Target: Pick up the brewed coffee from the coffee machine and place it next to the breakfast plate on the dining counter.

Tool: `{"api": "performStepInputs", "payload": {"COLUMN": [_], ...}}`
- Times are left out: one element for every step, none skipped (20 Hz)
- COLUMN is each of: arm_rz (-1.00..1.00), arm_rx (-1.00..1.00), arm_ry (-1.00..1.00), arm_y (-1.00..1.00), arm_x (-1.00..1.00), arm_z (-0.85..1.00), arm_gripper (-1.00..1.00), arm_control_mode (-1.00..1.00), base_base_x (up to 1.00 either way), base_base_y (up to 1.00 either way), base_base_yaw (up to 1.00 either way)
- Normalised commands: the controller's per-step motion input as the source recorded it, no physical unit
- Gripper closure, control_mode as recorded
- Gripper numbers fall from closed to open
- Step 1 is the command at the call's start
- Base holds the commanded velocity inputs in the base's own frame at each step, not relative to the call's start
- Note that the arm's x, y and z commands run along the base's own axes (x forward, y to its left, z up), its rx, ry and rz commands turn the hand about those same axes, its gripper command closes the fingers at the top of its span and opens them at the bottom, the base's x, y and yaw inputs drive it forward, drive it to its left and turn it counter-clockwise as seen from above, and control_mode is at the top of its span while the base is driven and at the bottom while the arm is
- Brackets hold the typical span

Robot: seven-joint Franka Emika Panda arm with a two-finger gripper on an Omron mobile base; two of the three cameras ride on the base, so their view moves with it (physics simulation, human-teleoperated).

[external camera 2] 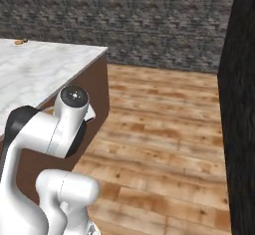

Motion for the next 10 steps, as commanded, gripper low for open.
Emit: {"api": "performStepInputs", "payload": {"arm_rz": [0.0,0.0,0.0,0.0,0.0,0.0,0.0,0.0,0.0,0.0], "arm_rx": [0.0,0.0,0.0,0.0,0.0,0.0,0.0,0.0,0.0,0.0], "arm_ry": [0.0,0.0,0.0,0.0,0.0,0.0,0.0,0.0,0.0,0.0], "arm_y": [0.0,0.0,0.0,0.0,0.0,0.0,0.0,0.0,0.0,0.0], "arm_x": [0.0,0.0,0.0,0.0,0.0,0.0,0.0,0.0,0.0,0.0], "arm_z": [0.0,0.0,0.0,0.0,0.0,0.0,0.0,0.0,0.0,0.0], "arm_gripper": [1.0,1.0,1.0,1.0,1.0,1.0,1.0,1.0,1.0,1.0], "arm_control_mode": [1.0,1.0,1.0,1.0,1.0,1.0,1.0,1.0,1.0,1.0], "base_base_x": [1.0,1.0,1.0,1.0,1.0,1.0,1.0,1.0,1.0,1.0], "base_base_y": [-0.9,-0.87,-0.88,-0.91,-0.89,-0.81,-0.74,-0.68,-0.65,-0.62], "base_base_yaw": [0.22,0.22,0.22,0.21,0.2,0.19,0.19,0.2,0.21,0.21]}}
